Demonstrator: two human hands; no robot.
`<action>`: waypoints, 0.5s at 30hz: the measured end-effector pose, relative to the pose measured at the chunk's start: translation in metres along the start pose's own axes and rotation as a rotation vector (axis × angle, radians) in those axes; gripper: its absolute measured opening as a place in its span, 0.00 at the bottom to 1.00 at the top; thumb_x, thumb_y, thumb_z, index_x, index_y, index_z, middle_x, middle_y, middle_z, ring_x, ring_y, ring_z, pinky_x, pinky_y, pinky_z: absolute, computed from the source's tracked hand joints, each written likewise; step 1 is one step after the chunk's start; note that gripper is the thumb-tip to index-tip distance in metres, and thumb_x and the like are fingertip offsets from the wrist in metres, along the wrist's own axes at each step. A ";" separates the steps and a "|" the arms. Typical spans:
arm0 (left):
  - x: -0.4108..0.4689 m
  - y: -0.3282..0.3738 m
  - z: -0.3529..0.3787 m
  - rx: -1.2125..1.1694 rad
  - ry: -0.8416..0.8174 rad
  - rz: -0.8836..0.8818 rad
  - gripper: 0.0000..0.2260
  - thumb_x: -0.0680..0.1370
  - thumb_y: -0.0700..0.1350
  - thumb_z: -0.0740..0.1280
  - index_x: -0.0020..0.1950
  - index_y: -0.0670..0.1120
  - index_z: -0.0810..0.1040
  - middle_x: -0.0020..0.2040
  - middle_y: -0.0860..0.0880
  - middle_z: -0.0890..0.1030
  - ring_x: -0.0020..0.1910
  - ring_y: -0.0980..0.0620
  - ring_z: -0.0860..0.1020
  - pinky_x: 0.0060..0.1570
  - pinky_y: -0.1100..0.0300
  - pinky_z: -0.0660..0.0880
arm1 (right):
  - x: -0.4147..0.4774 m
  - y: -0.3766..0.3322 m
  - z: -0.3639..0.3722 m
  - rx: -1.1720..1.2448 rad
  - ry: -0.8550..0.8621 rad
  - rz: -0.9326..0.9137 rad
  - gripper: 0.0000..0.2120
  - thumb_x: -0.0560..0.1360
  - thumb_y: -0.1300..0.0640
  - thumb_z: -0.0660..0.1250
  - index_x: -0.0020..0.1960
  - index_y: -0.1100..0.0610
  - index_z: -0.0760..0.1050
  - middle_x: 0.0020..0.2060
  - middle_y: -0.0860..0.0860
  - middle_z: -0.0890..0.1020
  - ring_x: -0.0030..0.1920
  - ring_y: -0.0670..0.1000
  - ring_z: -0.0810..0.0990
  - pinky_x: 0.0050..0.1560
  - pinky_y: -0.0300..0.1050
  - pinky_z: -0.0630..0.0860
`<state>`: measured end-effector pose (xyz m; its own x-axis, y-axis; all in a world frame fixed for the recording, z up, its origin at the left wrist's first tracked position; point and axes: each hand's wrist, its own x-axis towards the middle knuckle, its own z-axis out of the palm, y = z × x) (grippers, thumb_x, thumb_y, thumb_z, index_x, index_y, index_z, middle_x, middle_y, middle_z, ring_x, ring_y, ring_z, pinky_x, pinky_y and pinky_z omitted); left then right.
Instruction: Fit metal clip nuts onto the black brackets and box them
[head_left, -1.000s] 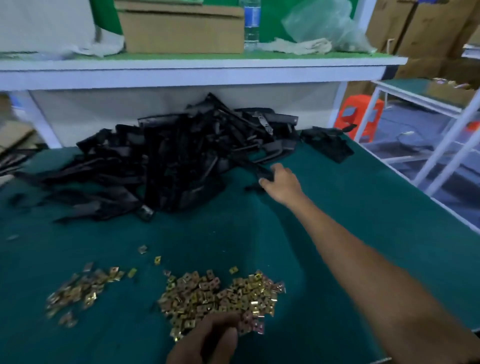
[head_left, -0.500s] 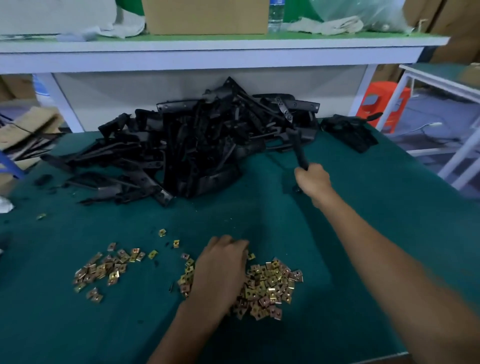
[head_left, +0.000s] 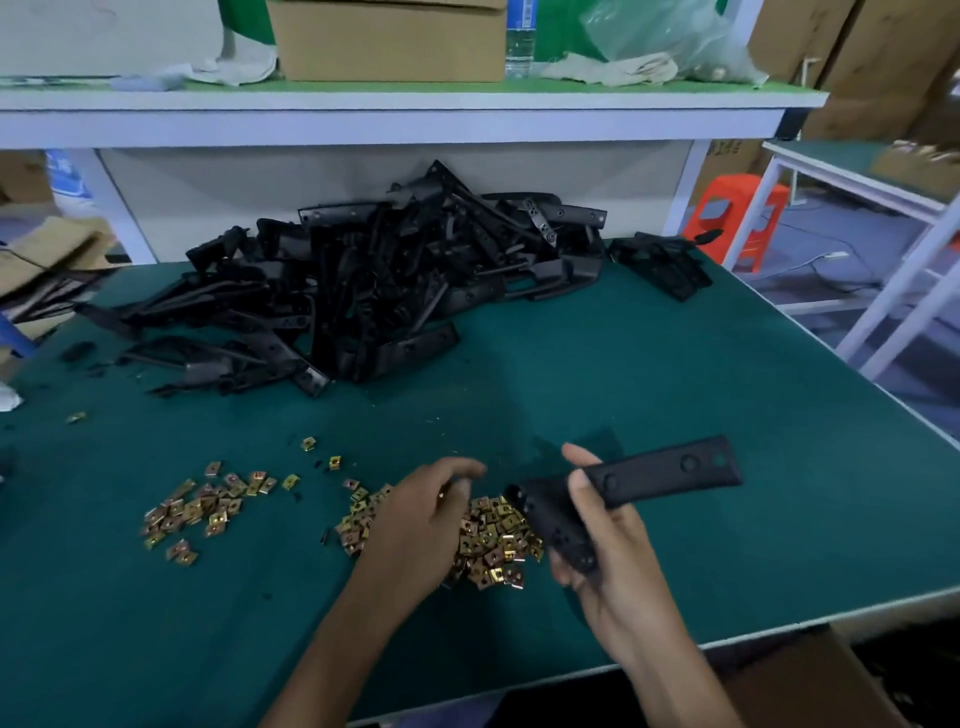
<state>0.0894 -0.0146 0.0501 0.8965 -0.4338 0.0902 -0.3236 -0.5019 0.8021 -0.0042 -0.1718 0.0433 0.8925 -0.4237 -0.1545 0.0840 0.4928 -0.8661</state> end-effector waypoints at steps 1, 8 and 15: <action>-0.011 0.001 -0.003 -0.123 0.014 -0.055 0.09 0.83 0.46 0.64 0.57 0.59 0.80 0.52 0.67 0.82 0.53 0.70 0.77 0.49 0.74 0.70 | -0.005 0.005 0.003 0.046 -0.001 0.008 0.17 0.75 0.50 0.69 0.63 0.44 0.80 0.39 0.53 0.82 0.30 0.49 0.77 0.24 0.40 0.72; -0.068 0.003 0.005 -0.855 0.065 -0.397 0.03 0.78 0.38 0.70 0.51 0.43 0.83 0.41 0.43 0.86 0.36 0.53 0.82 0.35 0.65 0.78 | -0.011 0.029 0.021 0.345 -0.003 0.120 0.23 0.71 0.59 0.70 0.65 0.50 0.79 0.52 0.53 0.87 0.41 0.47 0.85 0.33 0.39 0.79; -0.082 0.005 0.025 -0.834 0.072 -0.439 0.11 0.79 0.45 0.70 0.38 0.52 0.86 0.33 0.50 0.81 0.30 0.58 0.74 0.32 0.65 0.73 | -0.007 0.047 0.017 0.430 -0.054 0.256 0.16 0.71 0.56 0.71 0.57 0.60 0.77 0.38 0.54 0.83 0.35 0.49 0.82 0.36 0.43 0.81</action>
<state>0.0066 -0.0002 0.0316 0.9124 -0.2714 -0.3063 0.3432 0.0998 0.9339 0.0005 -0.1328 0.0116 0.9291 -0.2136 -0.3019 0.0238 0.8492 -0.5275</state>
